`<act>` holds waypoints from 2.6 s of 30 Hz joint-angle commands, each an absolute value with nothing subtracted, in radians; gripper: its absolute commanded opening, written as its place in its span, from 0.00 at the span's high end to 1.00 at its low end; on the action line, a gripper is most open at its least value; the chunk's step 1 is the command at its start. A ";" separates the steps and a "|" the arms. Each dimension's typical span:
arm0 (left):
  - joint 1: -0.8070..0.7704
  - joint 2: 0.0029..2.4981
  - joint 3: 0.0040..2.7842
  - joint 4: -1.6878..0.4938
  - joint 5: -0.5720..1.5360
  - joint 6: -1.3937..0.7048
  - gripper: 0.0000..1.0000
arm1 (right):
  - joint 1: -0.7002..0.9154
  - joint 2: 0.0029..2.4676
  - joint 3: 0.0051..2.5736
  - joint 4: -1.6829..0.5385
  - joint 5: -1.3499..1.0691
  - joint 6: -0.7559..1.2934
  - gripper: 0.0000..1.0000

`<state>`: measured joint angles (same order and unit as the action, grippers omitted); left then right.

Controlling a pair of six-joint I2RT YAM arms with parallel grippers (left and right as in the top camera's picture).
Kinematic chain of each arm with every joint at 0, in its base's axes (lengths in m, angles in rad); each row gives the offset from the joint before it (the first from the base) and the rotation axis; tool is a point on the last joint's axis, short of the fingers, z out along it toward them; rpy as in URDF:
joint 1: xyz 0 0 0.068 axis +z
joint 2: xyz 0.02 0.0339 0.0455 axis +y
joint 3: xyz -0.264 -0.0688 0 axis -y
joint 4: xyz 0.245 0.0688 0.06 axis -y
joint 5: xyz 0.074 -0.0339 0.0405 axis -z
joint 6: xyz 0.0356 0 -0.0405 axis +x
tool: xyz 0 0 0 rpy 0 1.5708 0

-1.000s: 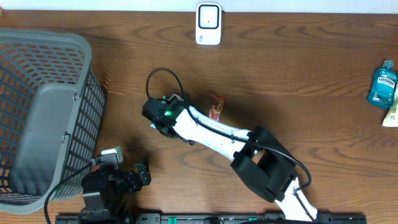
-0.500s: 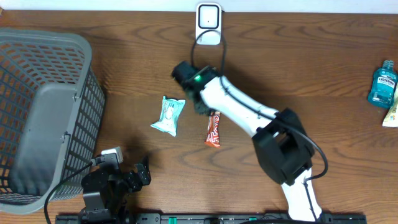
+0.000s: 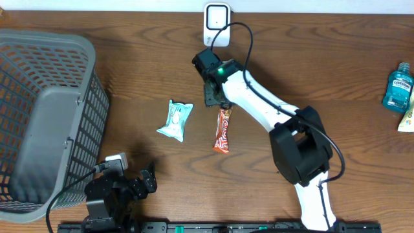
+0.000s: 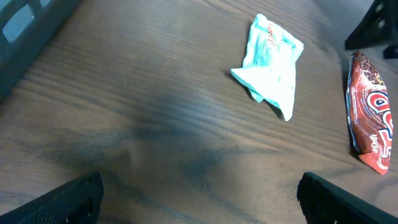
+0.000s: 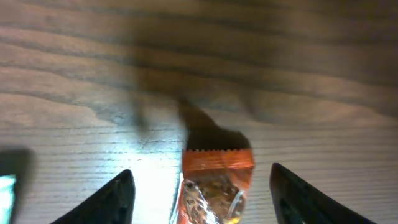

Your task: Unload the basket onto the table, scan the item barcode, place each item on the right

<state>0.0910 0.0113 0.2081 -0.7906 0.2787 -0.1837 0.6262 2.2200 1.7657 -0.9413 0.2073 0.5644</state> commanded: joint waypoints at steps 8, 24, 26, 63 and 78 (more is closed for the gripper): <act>0.095 0.009 0.202 -0.859 0.279 -0.185 0.02 | 0.636 2.331 1.771 -1.002 0.253 0.559 0.87; 0.095 0.009 0.202 -0.859 0.279 -0.185 0.02 | 0.648 2.239 1.906 -0.984 -0.123 -0.194 0.99; 0.095 0.009 0.202 -0.859 0.279 -0.185 0.02 | 0.662 2.238 1.905 -0.982 -0.124 -0.300 0.99; 0.095 0.009 0.202 -0.859 0.279 -0.185 0.02 | 0.622 2.237 1.905 -1.223 -1.140 -0.506 0.99; 0.095 0.009 0.202 -0.859 0.279 -0.185 0.02 | 0.614 2.237 1.905 -1.175 -1.272 -0.329 0.99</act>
<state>0.0910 0.0113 0.2081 -0.7906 0.2787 -0.1837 0.6235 2.2711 1.8858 -1.2037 -1.2976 -0.3820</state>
